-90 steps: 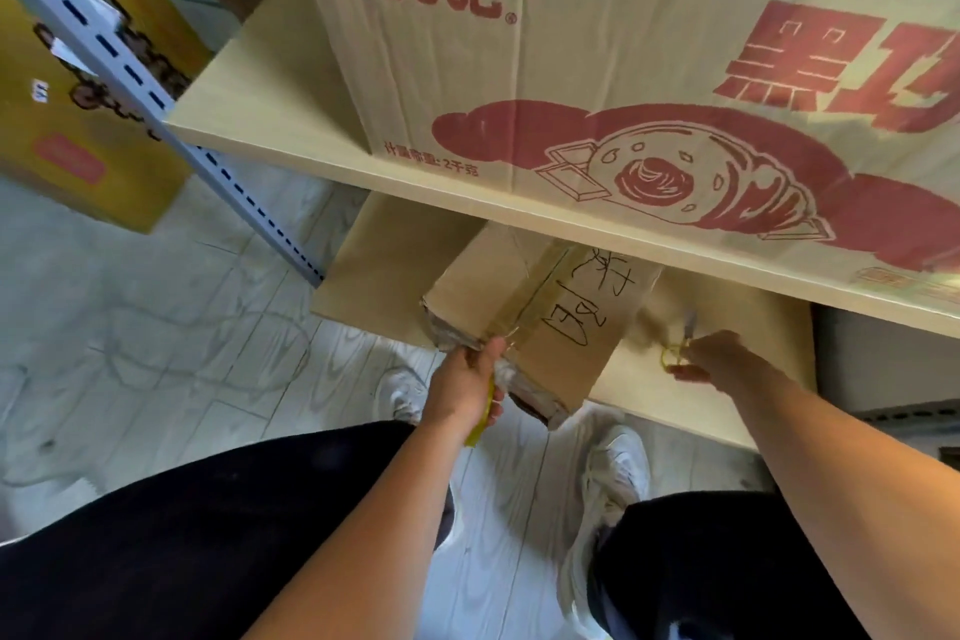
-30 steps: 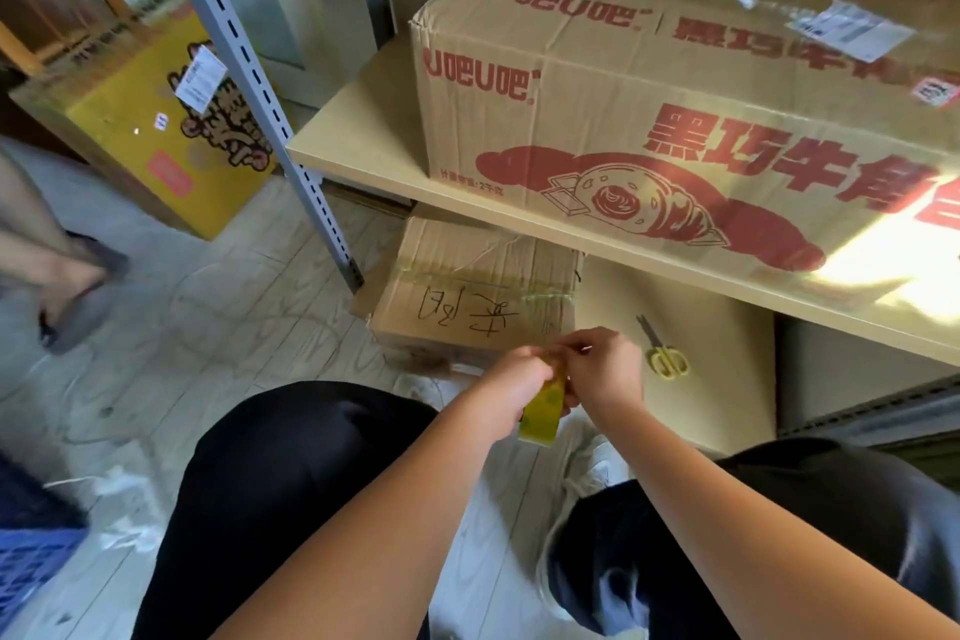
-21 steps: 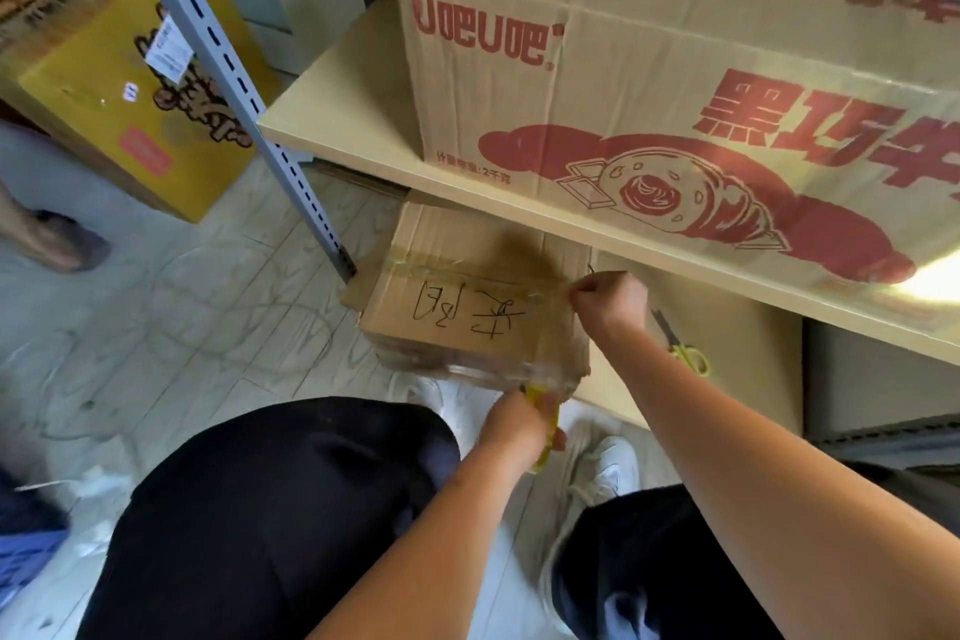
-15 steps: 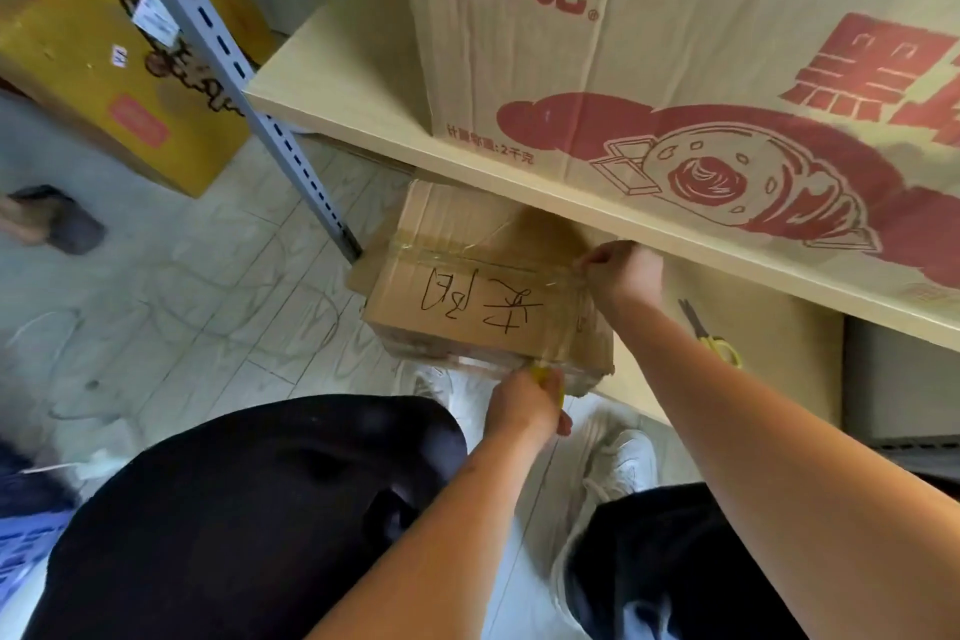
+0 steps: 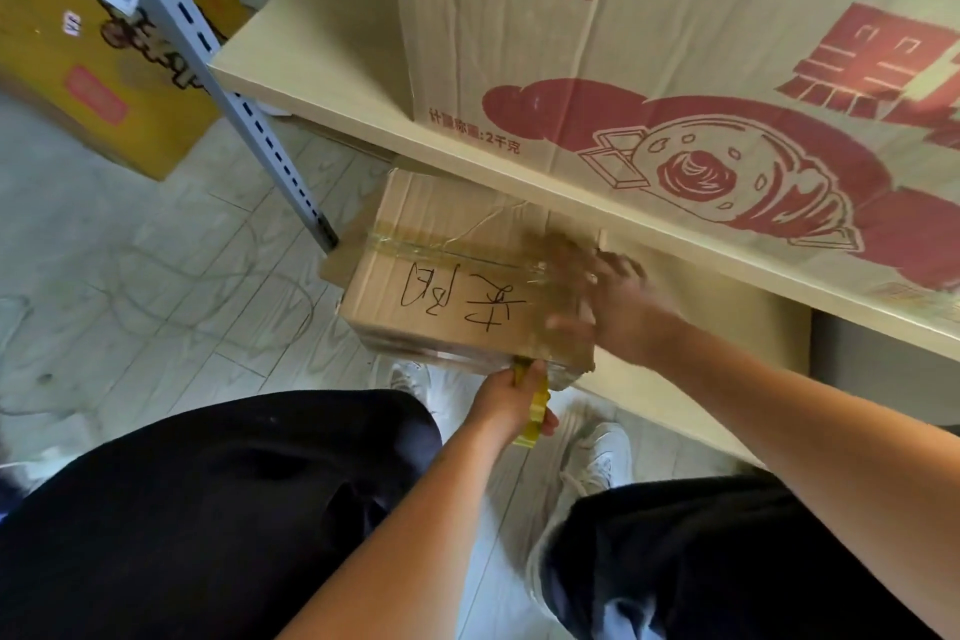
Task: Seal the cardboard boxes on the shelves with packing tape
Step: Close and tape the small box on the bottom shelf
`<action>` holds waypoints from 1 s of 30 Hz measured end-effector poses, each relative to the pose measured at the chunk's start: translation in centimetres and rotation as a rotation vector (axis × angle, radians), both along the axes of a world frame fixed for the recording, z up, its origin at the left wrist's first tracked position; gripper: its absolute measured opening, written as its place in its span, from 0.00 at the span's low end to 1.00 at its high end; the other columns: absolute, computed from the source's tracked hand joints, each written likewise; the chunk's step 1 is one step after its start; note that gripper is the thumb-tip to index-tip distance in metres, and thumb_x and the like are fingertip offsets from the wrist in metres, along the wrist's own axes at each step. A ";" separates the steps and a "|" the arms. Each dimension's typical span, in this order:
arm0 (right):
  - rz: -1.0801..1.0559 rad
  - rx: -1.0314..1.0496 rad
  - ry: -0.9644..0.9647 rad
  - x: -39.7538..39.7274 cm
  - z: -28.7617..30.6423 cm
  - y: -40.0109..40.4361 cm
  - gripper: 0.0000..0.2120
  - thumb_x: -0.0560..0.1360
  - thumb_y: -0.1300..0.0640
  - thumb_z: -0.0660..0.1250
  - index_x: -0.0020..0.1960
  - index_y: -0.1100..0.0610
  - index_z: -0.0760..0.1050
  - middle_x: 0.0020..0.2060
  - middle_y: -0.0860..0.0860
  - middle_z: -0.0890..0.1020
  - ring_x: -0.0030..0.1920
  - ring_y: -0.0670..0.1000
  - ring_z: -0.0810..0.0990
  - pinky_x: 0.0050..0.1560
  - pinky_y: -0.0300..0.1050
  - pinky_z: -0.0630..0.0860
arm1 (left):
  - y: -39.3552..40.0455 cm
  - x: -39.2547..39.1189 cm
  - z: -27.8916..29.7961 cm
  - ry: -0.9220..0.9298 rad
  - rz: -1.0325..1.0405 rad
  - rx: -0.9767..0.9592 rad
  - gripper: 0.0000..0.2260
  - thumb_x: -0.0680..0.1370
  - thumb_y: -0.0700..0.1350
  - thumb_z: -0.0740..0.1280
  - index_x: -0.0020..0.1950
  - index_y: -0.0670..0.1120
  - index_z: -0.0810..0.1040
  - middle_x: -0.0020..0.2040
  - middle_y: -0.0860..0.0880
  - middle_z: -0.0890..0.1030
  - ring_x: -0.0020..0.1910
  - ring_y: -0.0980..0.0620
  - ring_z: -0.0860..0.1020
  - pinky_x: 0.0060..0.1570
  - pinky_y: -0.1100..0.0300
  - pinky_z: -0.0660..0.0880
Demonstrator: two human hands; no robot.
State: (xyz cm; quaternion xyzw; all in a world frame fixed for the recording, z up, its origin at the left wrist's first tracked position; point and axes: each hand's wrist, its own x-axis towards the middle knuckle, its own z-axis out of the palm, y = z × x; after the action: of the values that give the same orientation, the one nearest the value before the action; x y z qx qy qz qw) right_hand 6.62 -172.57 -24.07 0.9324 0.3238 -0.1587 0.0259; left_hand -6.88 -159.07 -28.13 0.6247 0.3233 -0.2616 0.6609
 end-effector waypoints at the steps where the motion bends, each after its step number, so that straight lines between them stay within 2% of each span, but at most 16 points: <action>1: 0.097 -0.004 0.083 -1.0 -0.6 -0.7 0.49 0.69 0.20 0.39 0.81 0.50 0.45 0.80 0.54 0.47 0.78 0.62 0.55 0.72 0.63 0.63 | -0.1 -0.1 0.1 -0.013 0.013 0.009 0.16 0.84 0.55 0.58 0.51 0.43 0.75 0.31 0.47 0.81 0.26 0.53 0.79 0.33 0.64 0.76; 2: 0.134 -0.015 0.143 -2.0 -1.2 -1.4 0.52 0.67 0.18 0.38 0.80 0.50 0.39 0.80 0.54 0.39 0.78 0.64 0.55 0.71 0.63 0.65 | -0.3 -0.4 0.1 -0.031 0.035 0.009 0.16 0.84 0.55 0.58 0.52 0.42 0.75 0.31 0.47 0.81 0.26 0.53 0.78 0.32 0.65 0.75; 3: 0.133 -0.007 0.152 -2.8 -1.8 -1.8 0.51 0.69 0.20 0.42 0.79 0.51 0.35 0.78 0.53 0.33 0.75 0.64 0.62 0.67 0.61 0.70 | -0.6 -0.8 0.1 -0.051 0.060 -0.008 0.15 0.84 0.54 0.58 0.52 0.43 0.74 0.31 0.46 0.80 0.26 0.54 0.78 0.31 0.66 0.74; 5: 0.118 -0.024 0.111 -3.4 -2.9 -2.0 0.47 0.75 0.28 0.52 0.79 0.53 0.34 0.76 0.54 0.29 0.57 0.61 0.79 0.52 0.53 0.79 | -1.2 -2.0 -0.1 -0.097 0.082 -0.064 0.11 0.84 0.50 0.58 0.50 0.44 0.74 0.36 0.44 0.79 0.28 0.54 0.77 0.32 0.68 0.74; 6: 0.128 -0.046 0.092 -3.5 -2.8 -1.7 0.45 0.77 0.31 0.54 0.79 0.55 0.34 0.76 0.56 0.29 0.48 0.59 0.82 0.44 0.50 0.79 | -1.2 -2.5 -0.4 -0.124 0.075 -0.083 0.09 0.84 0.49 0.59 0.49 0.45 0.73 0.38 0.42 0.78 0.29 0.54 0.77 0.34 0.67 0.75; 8: 0.218 -0.066 -0.027 -3.4 -3.3 -1.5 0.43 0.79 0.34 0.51 0.80 0.60 0.41 0.77 0.62 0.36 0.35 0.59 0.81 0.32 0.48 0.77 | -0.9 -2.9 -1.6 -0.148 0.021 -0.055 0.11 0.84 0.48 0.59 0.46 0.44 0.74 0.39 0.40 0.79 0.30 0.53 0.78 0.41 0.57 0.78; 10: 0.306 -0.001 -0.146 -3.3 -4.0 -1.8 0.39 0.80 0.38 0.51 0.76 0.68 0.58 0.76 0.69 0.54 0.23 0.58 0.75 0.19 0.46 0.73 | -0.1 -2.5 -3.2 -0.123 -0.019 0.008 0.15 0.84 0.51 0.61 0.42 0.42 0.75 0.34 0.41 0.81 0.30 0.48 0.78 0.47 0.47 0.78; 12: 0.369 0.059 -0.237 -3.1 -4.9 -2.2 0.34 0.81 0.41 0.51 0.70 0.70 0.69 0.71 0.69 0.67 0.18 0.56 0.72 0.14 0.43 0.69 | 0.2 -1.7 -4.4 -0.088 -0.011 0.012 0.18 0.83 0.52 0.62 0.41 0.41 0.75 0.31 0.42 0.81 0.29 0.44 0.79 0.47 0.46 0.79; 14: 0.370 0.100 -0.259 -3.1 -5.0 -2.3 0.33 0.80 0.43 0.50 0.70 0.68 0.70 0.71 0.66 0.70 0.20 0.56 0.74 0.16 0.43 0.70 | -0.2 -1.3 -4.7 -0.100 0.023 0.010 0.17 0.83 0.53 0.62 0.42 0.42 0.74 0.31 0.42 0.81 0.30 0.44 0.79 0.45 0.48 0.79; 17: 0.257 0.187 -0.153 -3.0 -3.5 -1.8 0.34 0.81 0.40 0.48 0.74 0.64 0.66 0.76 0.60 0.64 0.31 0.60 0.82 0.25 0.50 0.79 | -0.5 -2.0 -3.1 -0.131 0.040 -0.005 0.12 0.82 0.55 0.61 0.47 0.47 0.74 0.33 0.42 0.81 0.32 0.48 0.79 0.43 0.58 0.76; 20: 0.073 0.194 -0.010 -3.0 -0.6 -0.2 0.33 0.81 0.38 0.50 0.79 0.58 0.58 0.79 0.52 0.55 0.54 0.61 0.83 0.47 0.55 0.82 | -0.1 -3.3 -0.2 -0.193 0.108 -0.040 0.13 0.75 0.52 0.62 0.56 0.48 0.74 0.36 0.42 0.83 0.36 0.46 0.81 0.49 0.56 0.77; 22: -0.033 0.263 0.082 -3.2 1.9 0.5 0.31 0.81 0.41 0.54 0.78 0.57 0.60 0.78 0.52 0.59 0.66 0.59 0.75 0.60 0.52 0.76 | 0.5 -3.8 2.1 -0.272 0.153 -0.052 0.08 0.78 0.47 0.63 0.52 0.44 0.75 0.35 0.41 0.83 0.35 0.43 0.81 0.49 0.50 0.77; 23: -0.067 0.321 0.116 -3.2 3.0 0.5 0.28 0.82 0.44 0.56 0.75 0.59 0.65 0.76 0.54 0.65 0.68 0.59 0.74 0.62 0.48 0.73 | 0.9 -4.1 3.1 -0.305 0.166 -0.060 0.06 0.80 0.45 0.63 0.49 0.43 0.76 0.33 0.41 0.83 0.33 0.43 0.80 0.46 0.50 0.77; 25: -0.111 0.438 0.162 -3.2 4.6 -0.2 0.20 0.82 0.48 0.59 0.63 0.62 0.75 0.62 0.57 0.79 0.60 0.59 0.78 0.55 0.41 0.71 | 2.1 -4.7 4.5 -0.311 0.124 0.019 0.11 0.82 0.47 0.63 0.43 0.43 0.76 0.30 0.43 0.82 0.29 0.45 0.79 0.38 0.53 0.76; 27: -0.191 0.538 0.210 -3.1 5.3 -1.1 0.18 0.82 0.46 0.60 0.51 0.61 0.77 0.48 0.56 0.82 0.48 0.58 0.81 0.51 0.50 0.77 | 3.5 -6.1 5.0 -0.220 -0.005 0.166 0.18 0.82 0.54 0.63 0.39 0.43 0.76 0.28 0.42 0.81 0.25 0.46 0.78 0.31 0.57 0.72; 30: -0.350 0.595 0.270 -2.6 5.4 -1.6 0.18 0.81 0.47 0.62 0.51 0.62 0.79 0.46 0.58 0.83 0.47 0.59 0.81 0.51 0.63 0.79 | 4.4 -8.1 4.0 -0.110 -0.111 0.252 0.22 0.82 0.56 0.62 0.33 0.45 0.76 0.25 0.43 0.79 0.23 0.48 0.75 0.24 0.62 0.68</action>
State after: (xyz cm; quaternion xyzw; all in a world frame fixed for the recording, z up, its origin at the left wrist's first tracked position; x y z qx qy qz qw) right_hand 3.97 -174.16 -18.67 0.9111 0.1918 -0.1813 -0.3167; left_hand -14.96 -154.71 -24.18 0.7331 0.2819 -0.2202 0.5785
